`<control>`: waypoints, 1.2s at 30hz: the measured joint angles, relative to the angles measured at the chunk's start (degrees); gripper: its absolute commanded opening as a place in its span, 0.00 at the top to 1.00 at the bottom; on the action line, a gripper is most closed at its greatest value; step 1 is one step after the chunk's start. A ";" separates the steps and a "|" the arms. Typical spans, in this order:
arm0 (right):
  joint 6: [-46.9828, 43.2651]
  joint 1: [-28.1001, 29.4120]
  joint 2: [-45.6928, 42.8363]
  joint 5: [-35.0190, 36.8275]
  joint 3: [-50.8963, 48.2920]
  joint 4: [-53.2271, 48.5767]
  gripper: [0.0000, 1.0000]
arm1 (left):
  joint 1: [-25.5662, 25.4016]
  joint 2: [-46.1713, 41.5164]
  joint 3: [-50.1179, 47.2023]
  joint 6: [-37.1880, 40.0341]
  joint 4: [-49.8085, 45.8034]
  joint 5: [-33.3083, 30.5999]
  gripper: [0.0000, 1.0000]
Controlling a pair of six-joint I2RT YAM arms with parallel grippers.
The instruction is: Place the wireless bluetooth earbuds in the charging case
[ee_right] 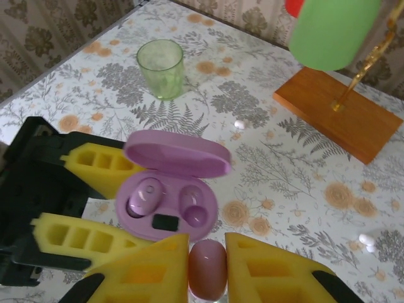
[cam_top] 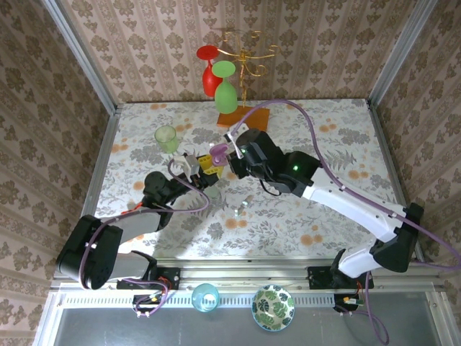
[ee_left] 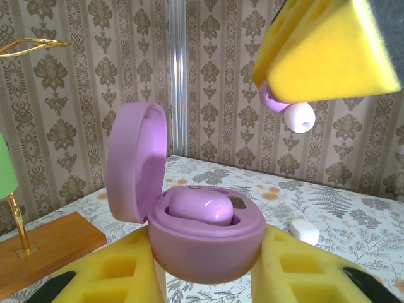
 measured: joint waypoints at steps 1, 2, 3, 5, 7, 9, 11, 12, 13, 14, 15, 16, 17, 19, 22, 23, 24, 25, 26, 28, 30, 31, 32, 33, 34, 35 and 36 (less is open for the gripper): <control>-0.42 0.13 0.83 0.00 0.74 -0.04 0.81 | 0.00 0.00 0.00 0.00 0.02 0.02 0.82; -0.83 0.24 1.51 0.02 1.22 -0.04 0.81 | 0.00 0.00 0.00 0.00 0.00 0.04 0.82; -1.27 0.28 2.19 0.15 1.55 -0.04 0.81 | 0.00 0.00 0.00 0.00 0.00 0.15 0.82; -1.73 0.26 3.37 0.70 1.92 -0.11 0.81 | 0.00 -0.02 0.00 -0.02 0.02 0.42 0.82; -2.19 0.26 4.31 1.44 2.05 -0.11 0.81 | 0.00 -0.07 0.00 -0.02 0.00 0.70 0.82; -2.60 0.20 4.90 1.88 2.08 -0.15 0.81 | 0.02 -0.15 0.00 -0.04 0.02 1.05 0.82; -2.78 -0.02 5.20 2.03 2.08 -0.13 0.81 | 0.02 -0.20 0.00 -0.02 0.11 1.44 0.82; -2.78 -0.13 5.31 2.10 2.05 -0.13 0.81 | 0.11 -0.20 -0.02 -0.04 0.13 1.57 0.82; -2.78 -0.22 5.35 2.16 2.08 -0.13 0.81 | 0.22 -0.20 -0.02 -0.04 0.15 1.81 0.82; -2.78 -0.39 5.42 2.21 2.08 -0.11 0.81 | 0.33 -0.20 -0.04 -0.04 0.17 1.97 0.82; -2.75 -0.50 5.46 2.29 2.08 -0.11 0.81 | 0.35 -0.20 -0.04 -0.07 0.17 2.03 0.82; -2.75 -0.63 5.53 2.36 2.05 -0.11 0.81 | 0.37 -0.20 -0.04 -0.09 0.17 2.16 0.82; -2.75 -0.76 5.60 2.38 2.08 -0.11 0.81 | 0.37 -0.20 -0.04 -0.22 0.20 2.36 0.82; -2.75 -0.87 5.79 2.43 2.05 -0.09 0.81 | 0.37 -0.20 -0.04 -0.35 0.22 2.43 0.82; -2.75 -0.87 6.03 2.51 2.08 -0.11 0.81 | 0.37 -0.44 -0.04 -0.48 0.22 2.58 0.82; -2.78 -0.87 6.05 2.51 2.08 -0.07 0.81 | 0.37 -0.57 -0.04 -0.48 0.22 2.60 0.82; -2.75 -0.87 6.08 2.51 2.05 -0.09 0.81 | 0.37 -0.68 -0.04 -0.48 0.22 2.60 0.82; -2.75 -0.87 6.08 2.51 2.08 -0.07 0.81 | 0.37 -0.68 -0.07 -0.48 0.22 2.60 0.82; -2.78 -0.87 6.10 2.51 2.08 -0.07 0.80 | 0.37 -0.70 -0.04 -0.50 0.22 2.60 0.82; -2.75 -0.87 6.16 2.49 2.08 -0.07 0.80 | 0.37 -0.70 -0.07 -0.50 0.17 2.60 0.82; -2.75 -0.87 6.16 2.49 2.08 -0.07 0.79 | 0.37 -0.70 -0.07 -0.63 0.17 2.62 0.82; -2.73 -0.87 6.16 2.47 2.08 -0.07 0.78 | 0.37 -0.70 -0.07 -0.66 0.15 2.64 0.82; -2.75 -0.87 6.19 2.45 2.05 -0.07 0.77 | 0.37 -0.70 -0.07 -0.68 0.17 2.67 0.82; -2.75 -0.87 6.23 2.32 2.05 -0.09 0.77 | 0.37 -0.70 -0.04 -0.68 0.17 2.73 0.82; -2.75 -0.87 6.27 2.29 2.08 -0.09 0.77 | 0.37 -0.72 -0.07 -0.68 0.20 2.80 0.82; -2.75 -0.87 6.27 2.25 2.08 -0.09 0.76 | 0.37 -0.72 -0.07 -0.68 0.20 2.80 0.82; -2.75 -0.87 6.29 2.10 2.05 -0.09 0.76 | 0.37 -0.72 -0.07 -0.70 0.20 2.82 0.82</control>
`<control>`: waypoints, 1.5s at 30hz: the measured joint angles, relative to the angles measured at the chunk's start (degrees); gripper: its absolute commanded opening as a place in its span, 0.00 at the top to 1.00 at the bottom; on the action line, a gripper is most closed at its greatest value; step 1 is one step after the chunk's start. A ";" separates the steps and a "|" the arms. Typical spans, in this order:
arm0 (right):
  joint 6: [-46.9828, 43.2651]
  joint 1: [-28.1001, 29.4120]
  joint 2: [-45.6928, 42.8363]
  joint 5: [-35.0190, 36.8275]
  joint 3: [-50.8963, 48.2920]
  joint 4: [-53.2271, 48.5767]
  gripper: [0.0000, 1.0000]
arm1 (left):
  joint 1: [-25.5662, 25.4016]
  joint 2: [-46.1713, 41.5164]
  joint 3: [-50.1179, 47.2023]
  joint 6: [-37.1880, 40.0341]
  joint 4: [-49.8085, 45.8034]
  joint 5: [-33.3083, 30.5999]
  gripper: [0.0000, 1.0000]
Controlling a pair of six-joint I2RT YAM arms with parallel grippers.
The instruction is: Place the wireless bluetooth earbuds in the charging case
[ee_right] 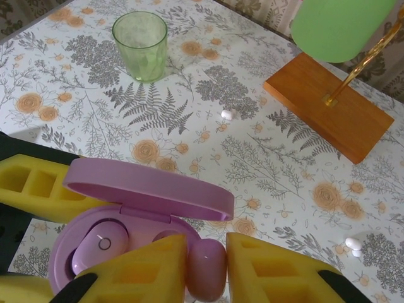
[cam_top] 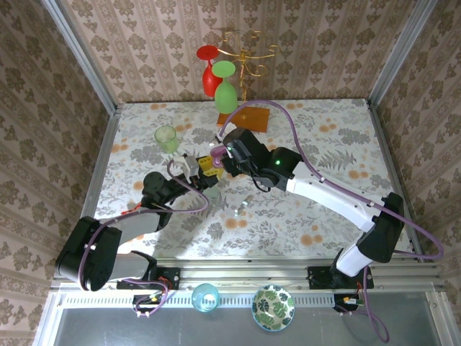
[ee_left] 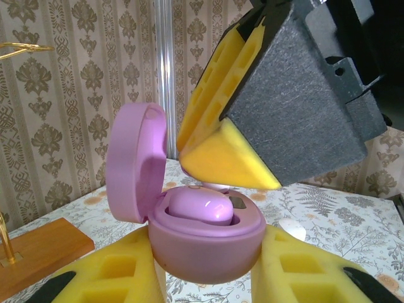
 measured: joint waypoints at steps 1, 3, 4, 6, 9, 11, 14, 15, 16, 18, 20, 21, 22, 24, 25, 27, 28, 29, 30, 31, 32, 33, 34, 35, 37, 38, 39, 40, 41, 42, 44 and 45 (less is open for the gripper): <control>0.00 0.00 0.00 -0.02 0.02 0.00 0.76 | 0.00 0.00 0.02 -0.02 0.02 0.00 0.82; 0.00 0.00 0.00 -0.24 0.02 0.00 0.76 | 0.00 0.00 0.00 -0.17 0.02 0.00 0.82; 0.02 0.00 0.00 -0.26 0.00 0.00 0.76 | 0.00 0.00 0.02 -0.20 0.04 0.00 0.82; 0.02 0.00 0.00 -0.46 0.02 0.00 0.77 | 0.00 0.00 0.00 -0.20 0.07 0.00 0.82; 0.07 -0.15 0.00 -0.87 0.02 0.00 0.77 | 0.00 0.00 0.00 -0.20 0.15 0.00 0.82; 0.22 -0.28 0.00 -1.05 0.00 0.02 0.77 | 0.00 0.00 0.02 -0.20 0.15 0.00 0.82; 0.50 -0.44 0.00 -1.14 0.00 0.07 0.74 | 0.00 0.00 0.02 -0.22 0.15 0.00 0.82; 0.68 -0.48 0.00 -1.31 0.02 0.09 0.73 | 0.00 0.00 0.02 -0.22 0.15 0.00 0.82; 0.94 -0.55 -0.02 -1.51 0.00 0.20 0.72 | 0.00 0.00 0.02 -0.22 0.15 0.00 0.82; 1.36 -0.68 -0.02 -2.05 0.00 0.37 0.72 | 0.00 0.00 0.02 -0.22 0.17 0.00 0.82; 1.75 -0.83 -0.07 -2.60 0.00 0.70 0.72 | 0.00 0.00 0.02 -0.22 0.17 0.00 0.82; 1.90 -0.94 -0.15 -2.93 -0.09 0.83 0.72 | 0.00 0.00 0.02 -0.22 0.15 0.00 0.82; 2.03 -1.09 -0.28 -3.34 -0.33 1.05 0.72 | 0.00 0.00 0.00 -0.22 0.15 0.00 0.82; 2.62 -1.46 -0.59 -4.17 -0.76 1.36 0.72 | 0.00 0.00 0.00 -0.22 0.15 0.00 0.82; 2.91 -1.70 -0.81 -4.59 -1.09 1.79 0.72 | 0.00 0.00 0.00 -0.22 0.17 0.00 0.82; 3.32 -2.12 -1.25 -5.42 -1.75 2.51 0.72 | 0.00 0.00 0.00 -0.22 0.17 0.00 0.82; 3.54 -2.27 -1.49 -5.70 -2.03 2.91 0.71 | 0.00 0.00 0.02 -0.22 0.17 0.00 0.82; 3.74 -2.43 -1.73 -6.05 -2.32 3.30 0.71 | 0.00 0.00 0.02 -0.22 0.15 0.00 0.82; 4.11 -2.58 -2.05 -6.49 -2.62 3.63 0.71 | 0.00 0.00 0.00 -0.22 0.15 0.00 0.82; 4.42 -2.73 -2.45 -6.93 -3.02 3.96 0.71 | 0.00 0.00 0.02 -0.22 0.17 0.00 0.82; 4.59 -2.91 -2.86 -7.34 -3.43 4.39 0.71 | 0.00 0.00 0.00 -0.22 0.15 -0.02 0.82; 4.83 -3.10 -3.37 -8.22 -3.89 4.79 0.71 | 0.00 0.00 0.00 -0.22 0.17 0.00 0.82; 5.16 -3.34 -3.87 -9.16 -4.35 5.27 0.71 | 0.00 0.00 0.00 -0.22 0.17 0.00 0.82; 5.57 -3.61 -4.24 -10.10 -4.70 5.77 0.71 | 0.00 0.00 0.02 -0.22 0.17 -0.02 0.82; 6.43 -4.46 -4.94 -12.37 -5.46 6.93 0.71 | 0.00 0.00 0.02 -0.22 0.17 -0.02 0.82; 6.91 -4.92 -5.11 -13.35 -5.88 7.54 0.71 | 0.00 0.00 0.02 -0.22 0.17 0.00 0.82; 7.45 -5.29 -5.20 -14.29 -6.16 7.85 0.71 | 0.00 0.00 0.00 -0.22 0.17 0.00 0.82; 7.82 -5.64 -5.22 -14.99 -6.43 8.11 0.71 | 0.00 0.00 0.02 -0.22 0.17 -0.02 0.82; 8.09 -5.79 -5.25 -15.58 -6.75 8.37 0.71 | 0.00 0.00 0.02 -0.22 0.17 -0.02 0.82; 8.52 -5.97 -5.33 -15.82 -7.23 8.70 0.71 | 0.00 0.00 0.02 -0.22 0.17 -0.07 0.82; 9.16 -6.19 -5.73 -15.89 -8.20 9.18 0.69 | 0.00 0.00 0.00 -0.22 0.17 -0.33 0.82; 9.51 -6.40 -6.23 -15.89 -9.05 9.53 0.67 | 0.26 0.00 0.00 -0.22 0.17 -0.39 0.82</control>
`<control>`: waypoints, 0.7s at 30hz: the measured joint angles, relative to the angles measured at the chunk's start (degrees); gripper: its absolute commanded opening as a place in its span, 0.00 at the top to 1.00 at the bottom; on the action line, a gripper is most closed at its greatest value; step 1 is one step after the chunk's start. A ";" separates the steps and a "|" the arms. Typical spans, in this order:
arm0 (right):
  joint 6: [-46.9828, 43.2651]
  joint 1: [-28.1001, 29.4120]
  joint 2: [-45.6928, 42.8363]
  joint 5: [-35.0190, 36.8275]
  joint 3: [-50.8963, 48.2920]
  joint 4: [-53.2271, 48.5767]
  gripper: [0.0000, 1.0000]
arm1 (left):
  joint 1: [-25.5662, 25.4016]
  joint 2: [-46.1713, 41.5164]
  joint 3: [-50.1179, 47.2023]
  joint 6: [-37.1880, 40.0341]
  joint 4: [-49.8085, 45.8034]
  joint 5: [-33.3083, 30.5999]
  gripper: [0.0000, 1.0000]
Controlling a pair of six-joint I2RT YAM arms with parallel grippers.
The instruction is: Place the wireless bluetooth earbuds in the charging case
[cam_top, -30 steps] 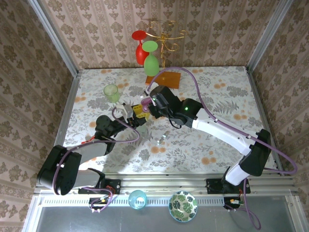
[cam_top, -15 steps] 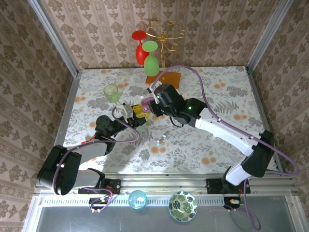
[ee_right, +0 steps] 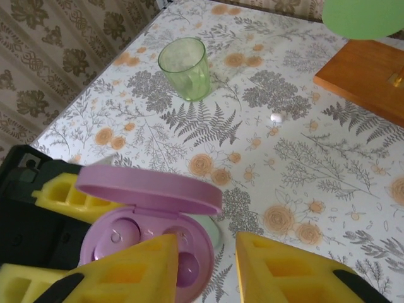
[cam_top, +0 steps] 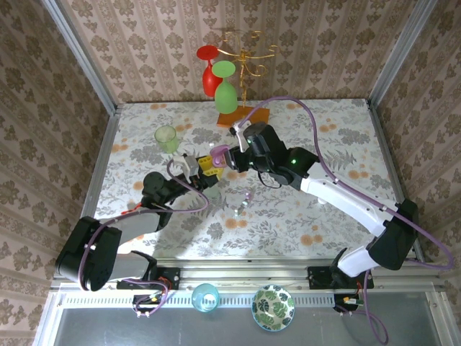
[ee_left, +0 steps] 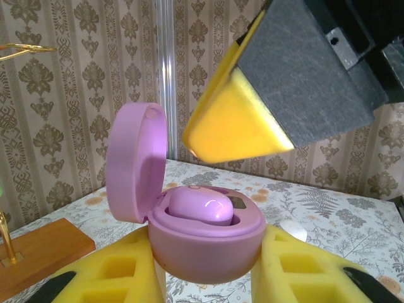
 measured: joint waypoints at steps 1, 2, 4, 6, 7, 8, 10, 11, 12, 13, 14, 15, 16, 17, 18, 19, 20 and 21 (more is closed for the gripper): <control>0.66 -0.31 -0.66 -0.02 -0.90 0.20 0.66 | 0.44 0.00 -0.04 0.00 0.04 -0.09 0.82; 1.18 -0.52 -1.42 -0.02 -1.81 0.44 0.64 | 0.90 0.00 -0.11 0.00 0.04 -0.22 0.82; 2.80 -1.75 -3.93 -0.02 -4.70 1.27 0.59 | 1.64 0.00 -0.39 0.02 0.04 -0.76 0.82; 4.74 -3.45 -6.97 0.17 -7.74 2.21 0.56 | 1.70 0.00 -0.74 0.02 0.04 -1.42 0.82; 5.84 -4.37 -8.72 0.24 -9.60 3.06 0.55 | 1.70 0.00 -0.96 0.04 0.04 -1.66 0.82; 6.93 -5.20 -10.16 0.24 -11.06 3.63 0.54 | 1.73 0.00 -1.11 0.04 0.04 -1.81 0.82; 9.27 -7.21 -13.11 0.15 -14.25 4.94 0.52 | 1.97 0.00 -1.33 0.04 0.04 -2.14 0.82; 10.32 -8.07 -14.19 0.13 -15.69 5.57 0.52 | 1.99 0.00 -1.42 0.04 0.04 -2.34 0.82; 11.34 -8.85 -15.06 0.09 -17.03 6.03 0.51 | 2.03 0.00 -1.46 0.07 0.04 -2.54 0.82; 12.07 -9.51 -15.67 -0.02 -18.25 6.25 0.51 | 2.01 0.00 -1.49 0.07 0.02 -2.67 0.82; 12.74 -9.97 -15.98 -0.09 -19.28 6.49 0.51 | 2.01 -0.07 -1.49 0.07 0.04 -2.69 0.82; 13.18 -10.25 -16.00 -0.28 -20.28 6.69 0.52 | 2.01 -0.20 -1.51 0.04 0.02 -2.69 0.82; 13.33 -10.45 -15.91 -0.79 -21.07 6.75 0.52 | 2.01 -0.39 -1.57 0.07 0.02 -2.71 0.82; 13.38 -10.73 -15.63 -1.55 -21.90 6.78 0.53 | 2.01 -0.72 -1.75 0.07 0.04 -2.73 0.82; 13.33 -11.10 -15.15 -2.47 -22.47 6.75 0.53 | 2.01 -1.07 -1.90 0.07 0.02 -2.78 0.82; 13.18 -11.50 -14.36 -3.69 -22.82 6.71 0.53 | 2.01 -1.44 -2.08 0.07 0.04 -2.89 0.82; 12.85 -11.96 -13.16 -5.42 -23.02 6.80 0.54 | 2.01 -1.88 -2.21 0.07 0.04 -2.91 0.82; 12.44 -12.48 -11.63 -7.19 -23.12 6.97 0.55 | 2.01 -2.27 -2.34 0.07 0.04 -2.95 0.82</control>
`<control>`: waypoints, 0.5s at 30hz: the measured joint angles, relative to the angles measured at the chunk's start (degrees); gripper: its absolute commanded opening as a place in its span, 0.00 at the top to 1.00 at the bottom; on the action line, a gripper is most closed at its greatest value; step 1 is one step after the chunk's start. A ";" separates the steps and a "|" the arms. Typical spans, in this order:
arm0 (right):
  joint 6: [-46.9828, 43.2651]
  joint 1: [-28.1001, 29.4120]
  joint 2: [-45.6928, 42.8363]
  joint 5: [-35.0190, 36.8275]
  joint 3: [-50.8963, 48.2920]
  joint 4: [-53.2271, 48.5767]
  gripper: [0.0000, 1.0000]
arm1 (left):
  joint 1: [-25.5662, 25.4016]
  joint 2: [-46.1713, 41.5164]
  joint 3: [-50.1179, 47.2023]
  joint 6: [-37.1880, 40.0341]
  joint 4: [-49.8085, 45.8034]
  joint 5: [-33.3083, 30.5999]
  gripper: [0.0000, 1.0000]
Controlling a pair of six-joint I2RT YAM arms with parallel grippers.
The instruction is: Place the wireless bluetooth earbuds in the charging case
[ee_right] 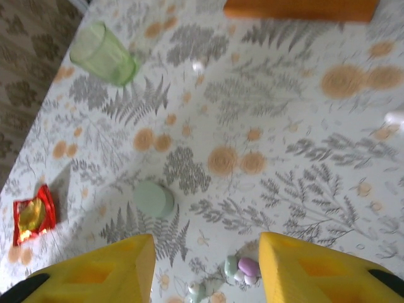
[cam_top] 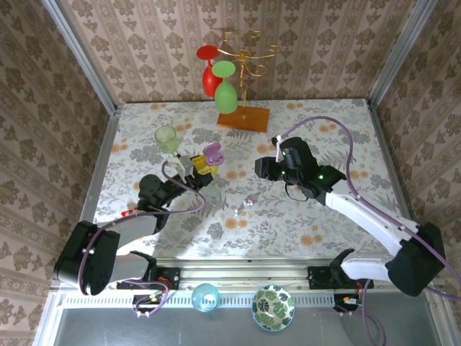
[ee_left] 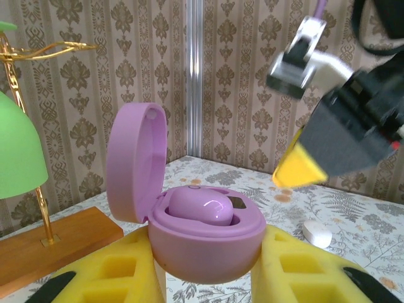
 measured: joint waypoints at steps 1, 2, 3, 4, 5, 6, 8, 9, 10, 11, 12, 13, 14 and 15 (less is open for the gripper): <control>-0.83 -0.42 1.55 -1.49 -0.04 0.09 0.55 | 0.00 -0.39 -0.15 0.00 0.00 -0.02 0.82; -1.75 -0.94 3.76 -3.39 -0.07 0.13 0.56 | 0.00 -0.85 -0.35 0.00 0.00 -0.13 0.82; -2.73 -1.44 6.19 -5.25 -0.07 0.31 0.57 | 0.00 -1.25 -0.52 0.00 0.02 -0.15 0.82; -3.78 -1.84 8.31 -6.67 -0.11 0.50 0.57 | 0.00 -1.57 -0.63 0.00 0.02 -0.15 0.82; -4.63 -2.25 10.88 -8.33 -0.11 0.63 0.57 | 0.00 -1.84 -0.72 0.00 0.02 -0.15 0.82; -5.51 -2.58 13.25 -9.75 -0.11 0.70 0.57 | 0.00 -2.08 -0.76 -0.02 0.02 -0.15 0.82; -6.99 -3.19 17.73 -12.66 -0.07 0.87 0.57 | 0.00 -2.34 -0.85 -0.02 0.02 -0.15 0.82; -7.50 -3.28 19.74 -13.94 0.02 0.98 0.57 | 0.00 -2.43 -0.92 -0.02 0.04 -0.15 0.82; -8.13 -3.41 21.64 -15.10 0.20 1.03 0.57 | 0.00 -2.45 -0.94 -0.02 0.02 -0.15 0.82; -8.68 -3.50 23.39 -16.11 0.44 1.05 0.57 | -0.02 -2.45 -0.96 -0.02 0.04 -0.15 0.82; -9.16 -3.52 25.11 -17.14 0.79 1.05 0.57 | -0.04 -2.45 -0.96 -0.02 0.02 -0.15 0.82; -9.77 -3.52 26.62 -18.01 1.25 1.07 0.57 | -0.04 -2.45 -0.96 -0.02 0.02 -0.15 0.82; -10.14 -3.52 27.76 -18.64 1.66 1.14 0.57 | -0.07 -2.45 -0.96 -0.02 0.04 -0.15 0.82; -10.49 -3.52 29.00 -19.28 2.25 1.20 0.57 | -0.07 -2.45 -0.96 -0.02 0.02 -0.15 0.82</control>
